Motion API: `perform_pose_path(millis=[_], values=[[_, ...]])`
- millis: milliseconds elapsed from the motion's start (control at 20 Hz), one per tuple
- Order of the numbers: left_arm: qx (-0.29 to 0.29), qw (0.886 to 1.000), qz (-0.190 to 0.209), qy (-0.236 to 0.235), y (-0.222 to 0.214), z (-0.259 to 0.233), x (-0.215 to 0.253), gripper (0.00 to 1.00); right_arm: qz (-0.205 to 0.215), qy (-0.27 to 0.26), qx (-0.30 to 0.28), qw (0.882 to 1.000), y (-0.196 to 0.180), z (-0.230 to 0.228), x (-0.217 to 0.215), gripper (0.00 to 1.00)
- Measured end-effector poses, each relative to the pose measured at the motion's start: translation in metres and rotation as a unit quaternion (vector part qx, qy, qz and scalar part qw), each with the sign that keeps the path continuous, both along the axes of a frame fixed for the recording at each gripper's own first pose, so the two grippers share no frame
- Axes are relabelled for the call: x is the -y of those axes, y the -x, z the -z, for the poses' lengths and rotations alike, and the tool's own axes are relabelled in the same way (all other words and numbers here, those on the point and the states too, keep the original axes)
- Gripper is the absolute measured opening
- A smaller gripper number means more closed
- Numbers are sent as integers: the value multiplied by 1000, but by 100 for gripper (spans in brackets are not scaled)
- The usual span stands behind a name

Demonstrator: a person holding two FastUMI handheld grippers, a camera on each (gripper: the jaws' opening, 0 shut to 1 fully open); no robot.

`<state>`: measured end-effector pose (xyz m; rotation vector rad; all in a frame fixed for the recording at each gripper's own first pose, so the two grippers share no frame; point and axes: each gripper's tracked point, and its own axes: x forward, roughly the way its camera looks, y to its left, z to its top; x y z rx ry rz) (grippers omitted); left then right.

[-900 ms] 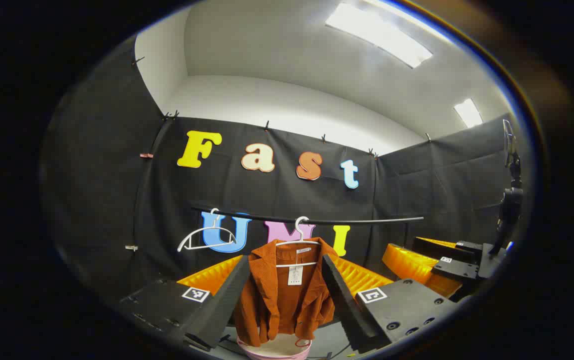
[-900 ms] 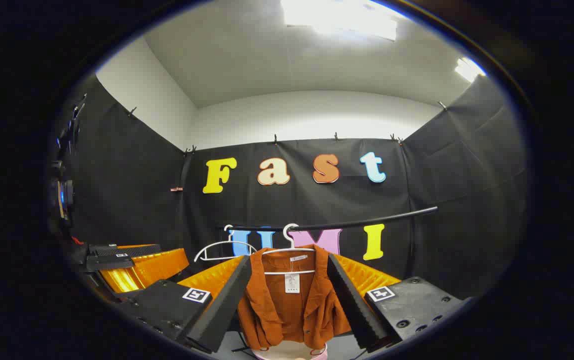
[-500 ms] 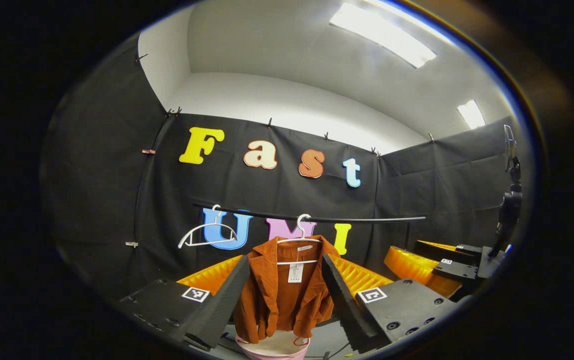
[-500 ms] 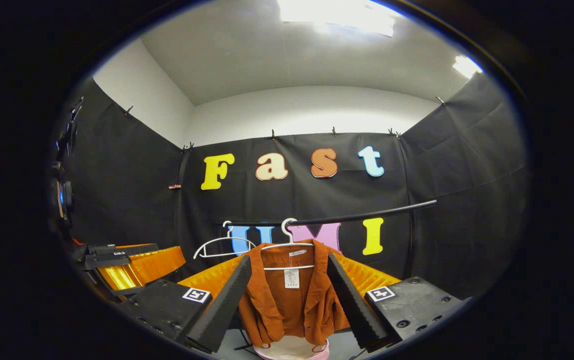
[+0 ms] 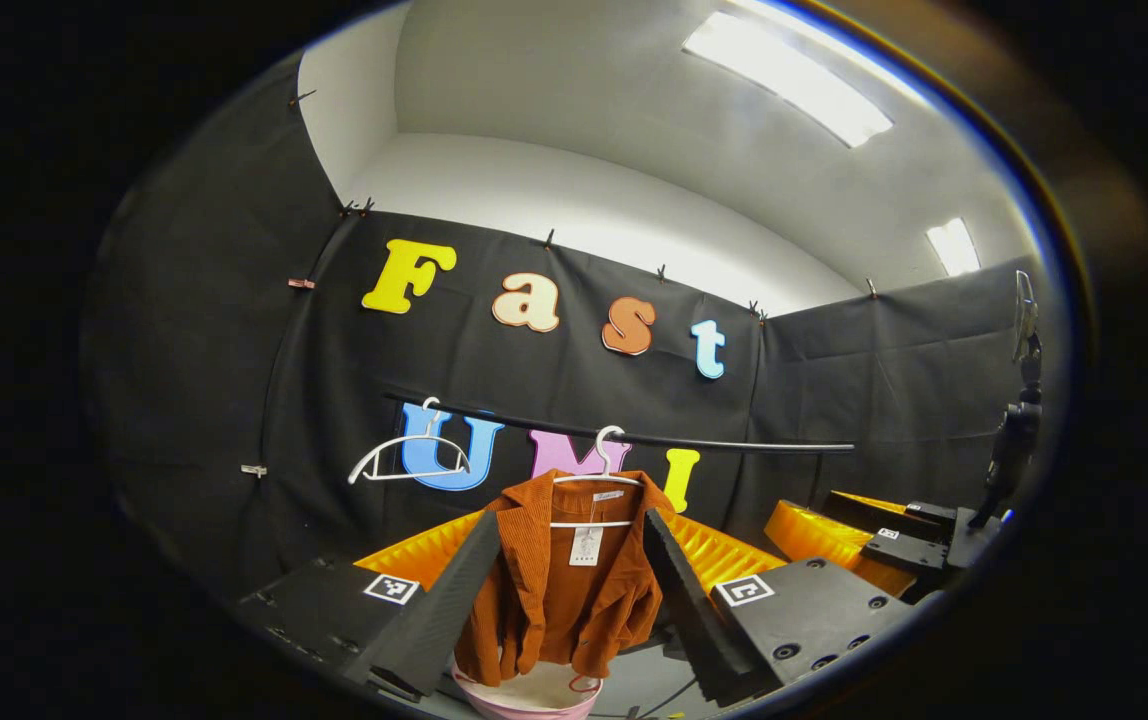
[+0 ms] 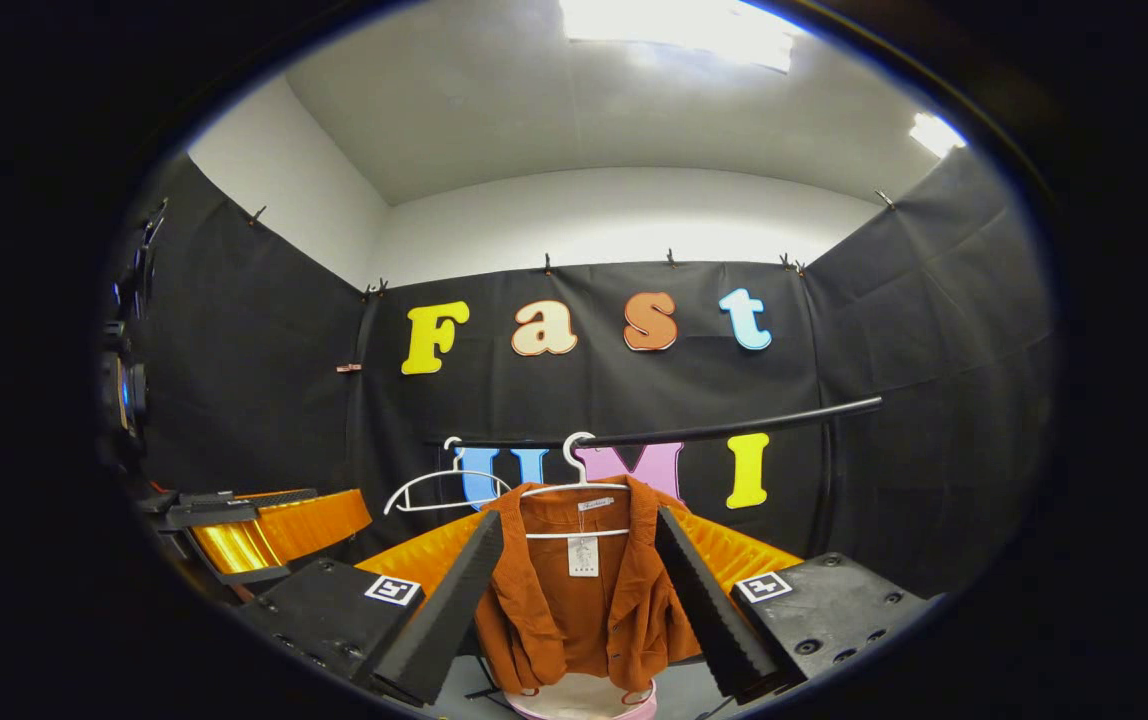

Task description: Grasp the clothes on the hanger with both hands and then place them into the laundry hamper below.

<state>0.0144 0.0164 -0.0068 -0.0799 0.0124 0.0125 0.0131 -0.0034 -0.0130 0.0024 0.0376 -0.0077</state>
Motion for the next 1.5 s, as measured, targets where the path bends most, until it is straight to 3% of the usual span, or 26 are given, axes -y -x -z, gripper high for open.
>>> perform_pose_path(millis=[1000, 1500], values=[[-10, 999, 48, 15, -15, 10, -31, 92, 46, 16, 0, 999, -8, 12, -22, 98], [-25, 998, 53, 18, -57, 39, -22, 92, 57, 17, -22, 998, -36, 40, 1, 99]])
